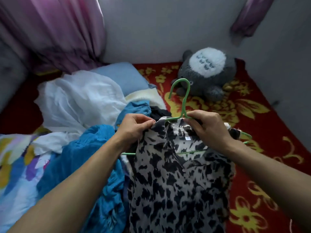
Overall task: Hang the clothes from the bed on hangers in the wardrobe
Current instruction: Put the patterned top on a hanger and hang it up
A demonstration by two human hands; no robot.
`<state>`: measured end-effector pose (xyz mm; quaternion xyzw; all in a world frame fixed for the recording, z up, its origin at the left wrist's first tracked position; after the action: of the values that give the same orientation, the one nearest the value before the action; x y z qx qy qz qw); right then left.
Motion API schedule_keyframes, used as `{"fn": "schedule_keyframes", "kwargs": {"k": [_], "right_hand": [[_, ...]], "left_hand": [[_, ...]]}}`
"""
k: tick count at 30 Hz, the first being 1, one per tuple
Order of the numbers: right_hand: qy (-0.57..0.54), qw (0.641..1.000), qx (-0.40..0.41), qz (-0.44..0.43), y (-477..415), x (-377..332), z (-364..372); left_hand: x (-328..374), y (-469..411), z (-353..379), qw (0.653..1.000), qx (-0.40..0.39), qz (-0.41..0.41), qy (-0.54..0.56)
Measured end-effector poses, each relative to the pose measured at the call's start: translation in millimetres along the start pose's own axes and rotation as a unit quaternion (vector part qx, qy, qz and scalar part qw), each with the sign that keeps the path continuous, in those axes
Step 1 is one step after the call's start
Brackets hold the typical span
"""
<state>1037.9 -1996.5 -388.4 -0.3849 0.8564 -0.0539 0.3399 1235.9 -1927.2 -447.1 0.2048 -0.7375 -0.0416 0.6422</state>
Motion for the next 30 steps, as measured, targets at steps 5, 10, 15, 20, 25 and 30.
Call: {"fn": "schedule_keyframes", "kwargs": {"k": [5,10,15,20,25,30], "right_hand": [[0.029,0.998,0.047,0.007,11.8,-46.8,-77.0],[0.036,0.996,0.075,-0.034,20.7,-107.2,-144.8],[-0.001,0.987,0.128,-0.101,27.4,-182.4,-207.7],[-0.022,0.977,0.145,-0.153,54.4,-233.8,-269.5],[0.043,0.984,0.043,-0.169,97.8,-266.9,-295.5],[-0.001,0.975,-0.012,-0.22,135.6,-326.2,-293.7]], "left_hand": [[53.2,54.7,-37.6,0.995,0.089,0.049,-0.013],[92.1,120.3,-65.9,0.961,0.181,0.095,-0.188],[180.3,207.8,-25.9,0.922,0.161,0.234,-0.265],[248.5,319.9,-19.6,0.843,0.284,0.335,-0.31],[249.8,436.5,-7.1,0.794,0.387,0.326,-0.338],[238.6,548.7,-14.8,0.767,0.461,0.281,-0.346]]}}
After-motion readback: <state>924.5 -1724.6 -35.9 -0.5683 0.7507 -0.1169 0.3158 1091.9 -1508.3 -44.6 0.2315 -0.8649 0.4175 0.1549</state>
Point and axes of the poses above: each hand's wrist, its own y-axis away from the middle knuckle, its own z-axis out of the palm, x = y × z, the point moved 10 cm from there along -y, towards the middle knuckle, and after that the axes turned 6 degrees about -z, right-handed, at the moved point
